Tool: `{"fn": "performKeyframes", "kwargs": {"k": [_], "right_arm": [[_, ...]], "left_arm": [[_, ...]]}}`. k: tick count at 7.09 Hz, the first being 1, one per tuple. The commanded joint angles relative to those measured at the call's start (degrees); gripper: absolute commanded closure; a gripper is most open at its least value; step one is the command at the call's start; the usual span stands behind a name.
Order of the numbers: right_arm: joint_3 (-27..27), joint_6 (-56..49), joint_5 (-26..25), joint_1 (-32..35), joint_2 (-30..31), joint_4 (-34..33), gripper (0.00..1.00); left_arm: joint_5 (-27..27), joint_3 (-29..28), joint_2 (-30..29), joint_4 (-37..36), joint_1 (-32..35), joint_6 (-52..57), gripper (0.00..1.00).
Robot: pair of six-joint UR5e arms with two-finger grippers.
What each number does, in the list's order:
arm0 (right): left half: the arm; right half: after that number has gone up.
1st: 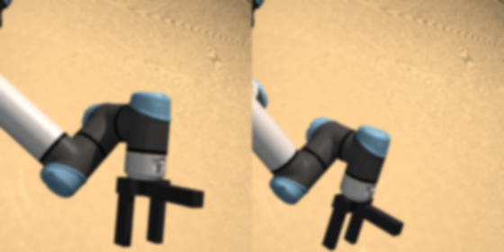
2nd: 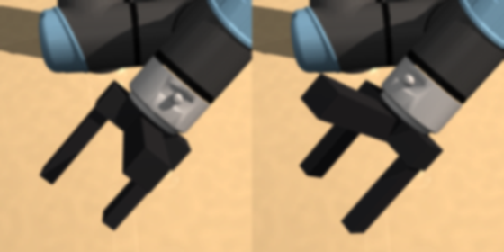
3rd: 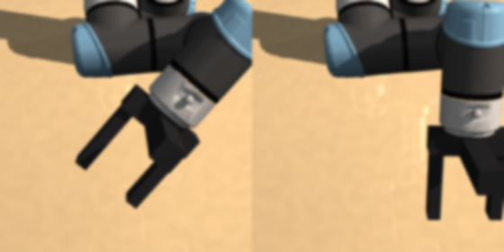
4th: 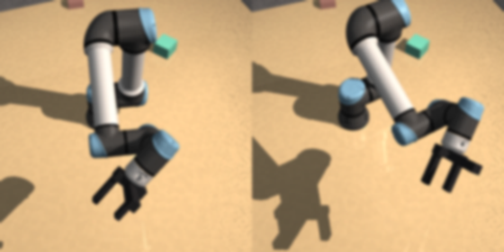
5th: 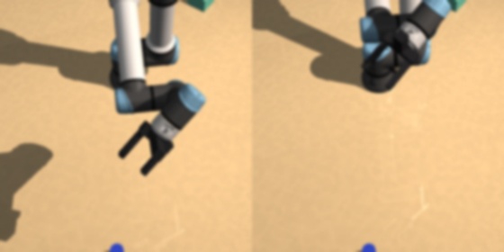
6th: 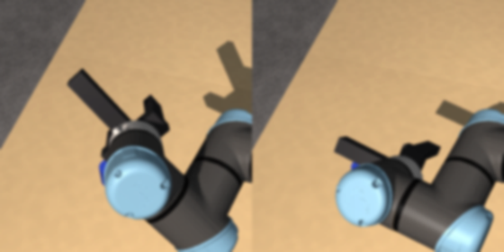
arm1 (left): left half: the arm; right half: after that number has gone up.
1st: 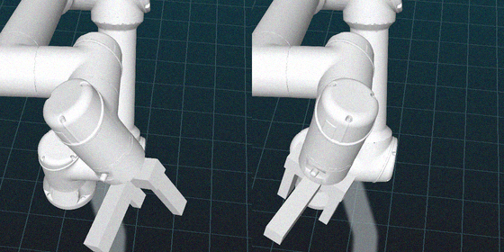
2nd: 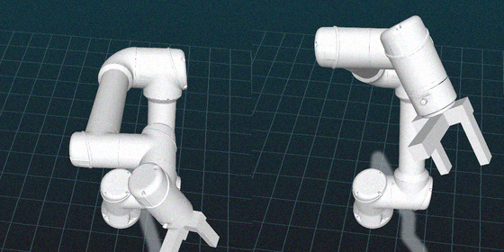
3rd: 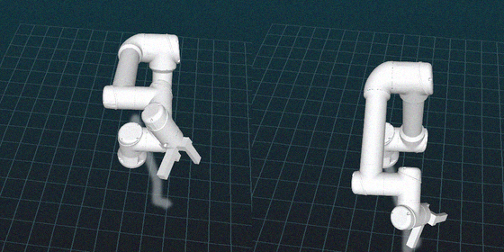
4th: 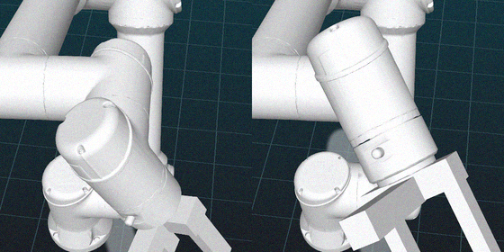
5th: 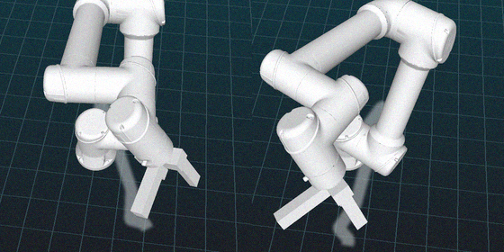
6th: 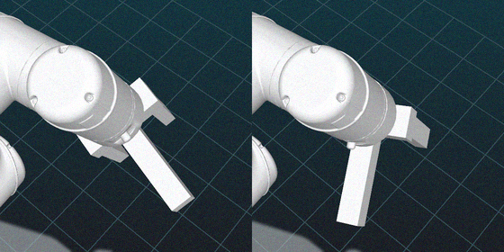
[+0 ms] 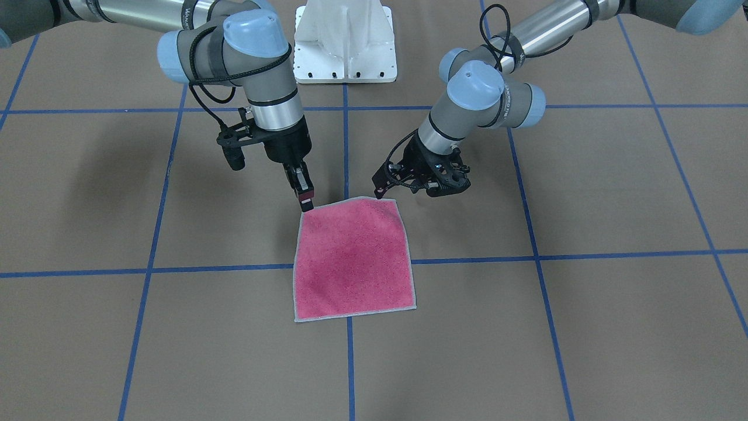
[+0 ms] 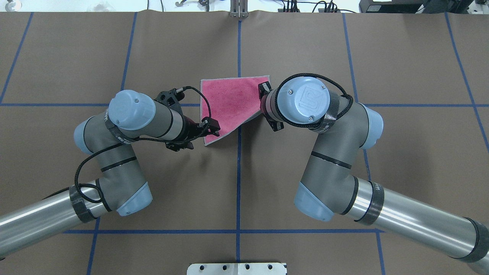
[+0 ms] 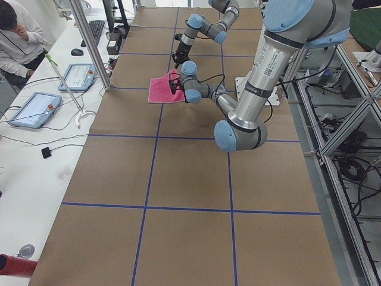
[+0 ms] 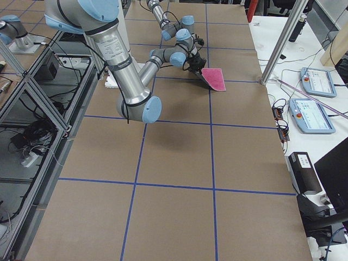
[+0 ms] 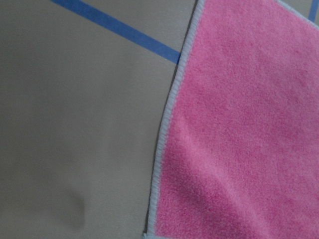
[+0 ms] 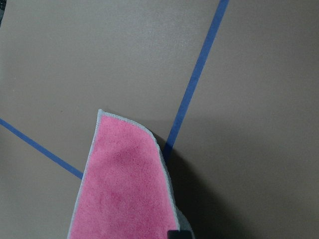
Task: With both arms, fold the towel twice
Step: 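Grasp the towel's near corners with both grippers and lift them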
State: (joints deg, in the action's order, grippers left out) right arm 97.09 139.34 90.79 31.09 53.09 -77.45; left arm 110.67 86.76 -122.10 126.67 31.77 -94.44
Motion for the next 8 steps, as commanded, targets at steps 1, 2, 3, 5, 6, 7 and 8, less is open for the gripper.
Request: {"fn": "performKeyframes", "kwargs": {"k": [1,2,3,5,6,7,8], "right_arm": [[0.4,0.5,0.0,0.3,0.0,0.1,1.0],[0.5,0.5,0.0,0.3,0.0,0.1,1.0],[0.7,0.6,0.1,0.3,0.0,0.1,1.0],[0.8,0.6,0.1,0.3,0.0,0.1,1.0],[1.4,0.6,0.1,0.3,0.2,0.1,1.0],[1.8,0.6,0.2,0.3,0.3,0.1,1.0],[2.2,0.6,0.3,0.3,0.5,0.1,1.0]], "left_arm": [[-0.3,0.2,-0.8,0.0,-1.4,0.4,0.0],[-1.7,0.2,-0.9,-0.1,-2.1,2.6,0.0],[-3.8,0.2,-0.9,-0.4,-2.8,5.8,0.0],[-4.8,0.0,-0.9,-1.1,-2.9,9.5,0.0],[-5.6,0.0,-0.9,-1.7,-3.0,9.6,0.0],[-5.7,-0.2,-1.2,-1.8,-3.0,9.6,0.0],[-6.5,-0.3,-1.3,-2.0,-2.9,9.9,0.0]]}}
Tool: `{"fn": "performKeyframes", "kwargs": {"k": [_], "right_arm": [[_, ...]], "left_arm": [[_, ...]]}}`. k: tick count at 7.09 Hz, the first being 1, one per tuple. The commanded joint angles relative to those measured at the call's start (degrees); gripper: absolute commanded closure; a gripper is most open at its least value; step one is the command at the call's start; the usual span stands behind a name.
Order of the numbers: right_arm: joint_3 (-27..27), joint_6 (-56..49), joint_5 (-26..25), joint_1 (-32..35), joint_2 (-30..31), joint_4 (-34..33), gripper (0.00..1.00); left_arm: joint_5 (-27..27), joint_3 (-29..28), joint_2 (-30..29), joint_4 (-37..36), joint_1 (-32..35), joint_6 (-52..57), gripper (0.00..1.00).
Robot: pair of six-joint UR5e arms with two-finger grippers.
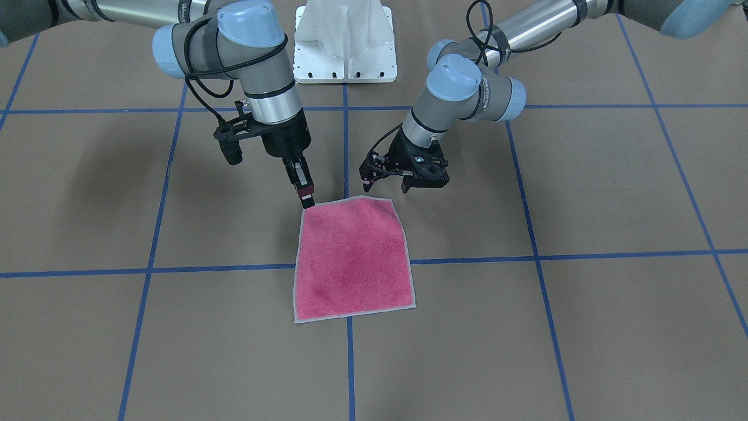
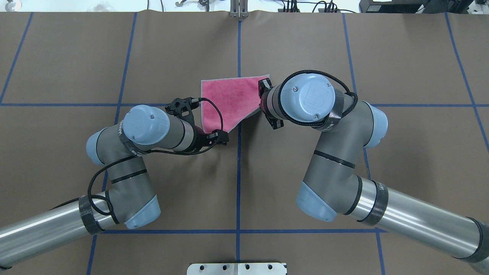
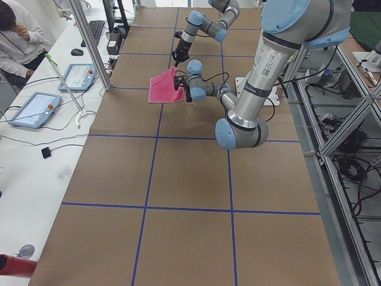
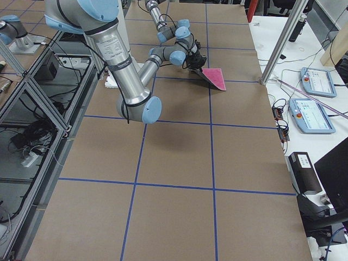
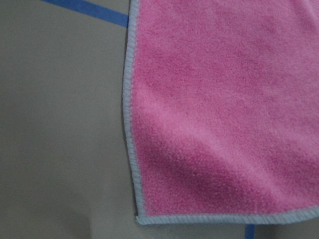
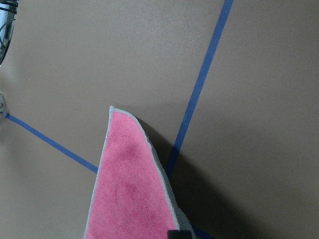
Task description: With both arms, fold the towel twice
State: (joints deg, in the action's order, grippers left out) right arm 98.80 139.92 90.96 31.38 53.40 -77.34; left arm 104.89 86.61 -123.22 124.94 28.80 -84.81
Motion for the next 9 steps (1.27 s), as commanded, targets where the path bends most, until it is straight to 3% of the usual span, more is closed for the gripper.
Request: {"fn": "performKeyframes", "kwargs": {"k": [1,6,9], "right_arm": [[1.3,0.0,0.2,0.0,0.5,0.0,1.0],[1.8,-0.1,0.3,0.0,0.6,0.0,1.0],[1.8,-0.1,0.3,0.0,0.6,0.0,1.0]], "left_arm": [[-1.4,-0.2,-0.4,-0.4,0.1,1.5,0.0],[-3.1,-0.3,-0.6,-0.4,0.1,1.7,0.04],[-3.1,-0.1,-2.4,-0.4,-0.8,1.5,0.01]]}}
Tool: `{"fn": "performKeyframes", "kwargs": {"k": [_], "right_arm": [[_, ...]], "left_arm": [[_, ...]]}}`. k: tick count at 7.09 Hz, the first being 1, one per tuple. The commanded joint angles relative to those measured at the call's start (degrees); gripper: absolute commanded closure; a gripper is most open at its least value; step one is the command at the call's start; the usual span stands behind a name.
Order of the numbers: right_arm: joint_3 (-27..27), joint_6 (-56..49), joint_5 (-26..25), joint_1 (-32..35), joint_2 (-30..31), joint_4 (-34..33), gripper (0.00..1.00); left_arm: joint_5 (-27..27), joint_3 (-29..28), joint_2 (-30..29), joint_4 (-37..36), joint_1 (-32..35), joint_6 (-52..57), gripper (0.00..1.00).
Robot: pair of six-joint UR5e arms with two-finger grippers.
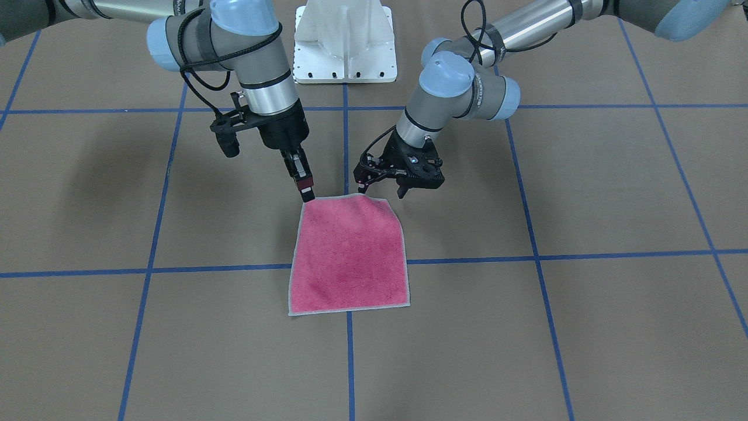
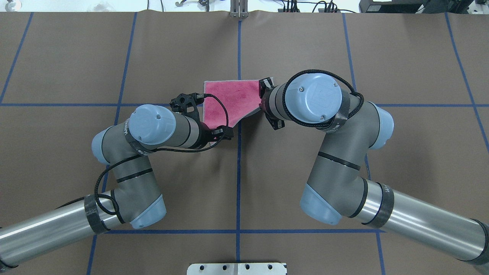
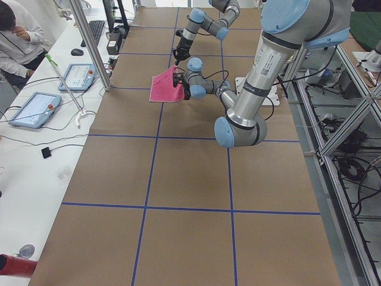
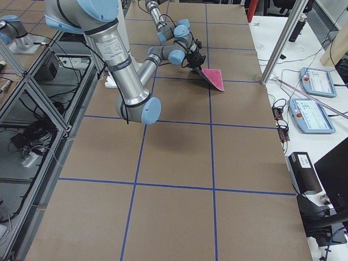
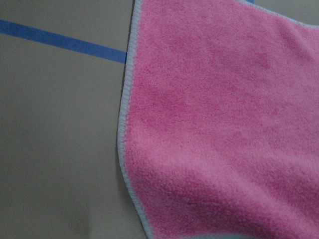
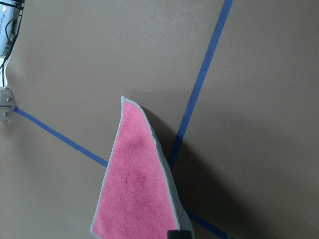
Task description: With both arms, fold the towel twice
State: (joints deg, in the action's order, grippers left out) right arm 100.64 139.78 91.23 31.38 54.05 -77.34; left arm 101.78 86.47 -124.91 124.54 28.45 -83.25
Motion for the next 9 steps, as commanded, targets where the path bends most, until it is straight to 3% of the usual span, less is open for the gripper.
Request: {"fn": "performKeyframes", "kwargs": {"k": [1,6,8,9], "right_arm": [[0.0,0.1,0.0,0.0,0.1,0.0,1.0],[0.0,0.0,0.0,0.0,0.3,0.0,1.0],[0.0,-0.1,0.0,0.0,0.4,0.0,1.0],[0.1,-0.2,0.0,0.0,0.6,0.0,1.0]], "left_arm": [[-0.5,-0.1,-0.9,0.0,-0.8,-0.1,0.01],[-2.7,-2.3,-1.2,0.0,0.4,0.1,0.02],[-2.6,-1.9,-1.0,0.0,1.0,0.7,0.07],[-2.6,-1.7,-0.3,0.1,1.0,4.8,0.07]]}}
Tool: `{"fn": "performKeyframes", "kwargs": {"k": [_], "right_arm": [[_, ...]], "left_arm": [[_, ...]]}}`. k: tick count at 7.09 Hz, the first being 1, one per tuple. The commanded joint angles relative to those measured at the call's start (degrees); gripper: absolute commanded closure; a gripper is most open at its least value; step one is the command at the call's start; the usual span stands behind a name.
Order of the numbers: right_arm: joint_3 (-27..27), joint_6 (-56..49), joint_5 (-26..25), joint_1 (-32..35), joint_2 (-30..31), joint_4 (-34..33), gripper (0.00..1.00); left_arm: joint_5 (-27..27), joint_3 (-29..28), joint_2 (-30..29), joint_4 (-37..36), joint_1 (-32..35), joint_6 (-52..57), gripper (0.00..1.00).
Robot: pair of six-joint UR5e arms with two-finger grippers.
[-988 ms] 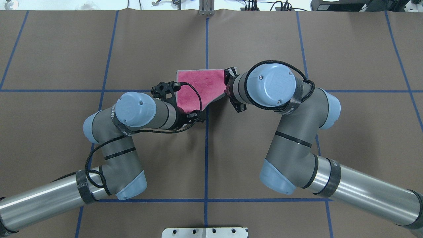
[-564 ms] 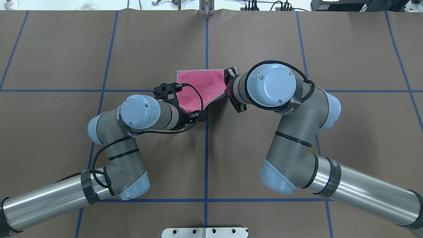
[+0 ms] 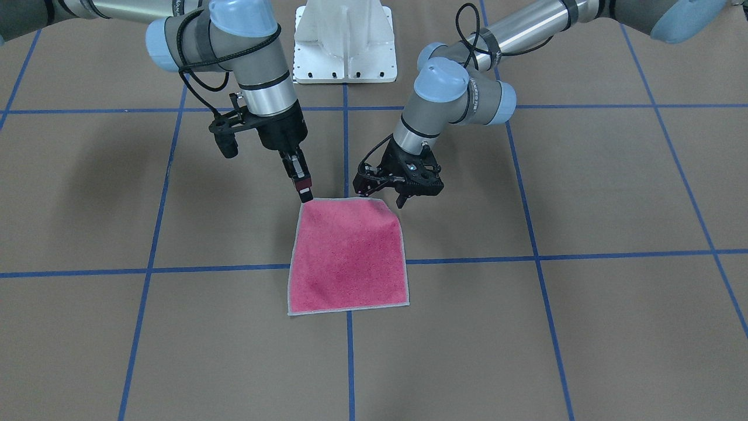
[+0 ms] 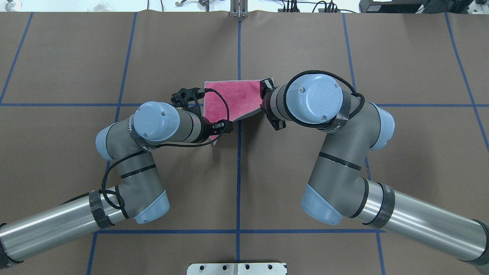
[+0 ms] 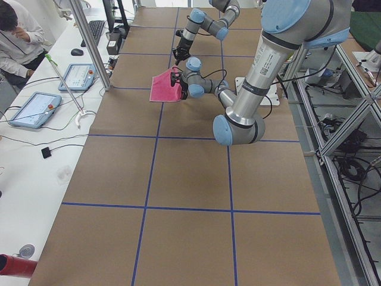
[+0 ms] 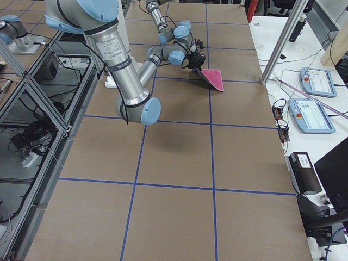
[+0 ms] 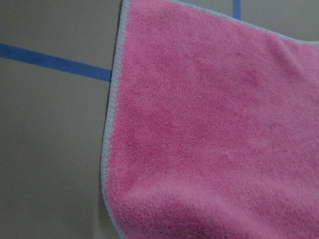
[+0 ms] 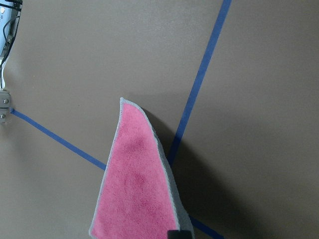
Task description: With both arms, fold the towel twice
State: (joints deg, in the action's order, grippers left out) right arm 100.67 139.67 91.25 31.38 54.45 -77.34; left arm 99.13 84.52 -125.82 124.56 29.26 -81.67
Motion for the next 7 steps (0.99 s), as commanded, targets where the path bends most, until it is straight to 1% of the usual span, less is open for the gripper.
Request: {"fn": "performKeyframes", "kwargs": {"k": [1,2,3,4,5,7], "right_arm": [[0.0,-0.3,0.0,0.0,0.3,0.0,1.0],[0.0,-0.3,0.0,0.0,0.3,0.0,1.0],[0.0,-0.4,0.0,0.0,0.4,0.0,1.0],[0.0,-0.4,0.0,0.0,0.4,0.0,1.0],[0.0,-0.4,0.0,0.0,0.4,0.0,1.0],[0.0,-0.4,0.0,0.0,0.4,0.0,1.0]], "left_arm": [[0.2,1.9,2.4,0.2,0.2,3.9,0.1],[0.3,2.8,3.3,0.2,0.2,4.0,0.14],[0.3,3.4,3.4,0.2,0.2,4.0,0.14],[0.4,3.6,3.5,0.2,0.1,4.0,0.18],[0.4,3.7,3.5,0.2,-0.1,4.0,0.24],[0.3,3.8,3.5,0.1,-0.6,3.9,0.44]]}}
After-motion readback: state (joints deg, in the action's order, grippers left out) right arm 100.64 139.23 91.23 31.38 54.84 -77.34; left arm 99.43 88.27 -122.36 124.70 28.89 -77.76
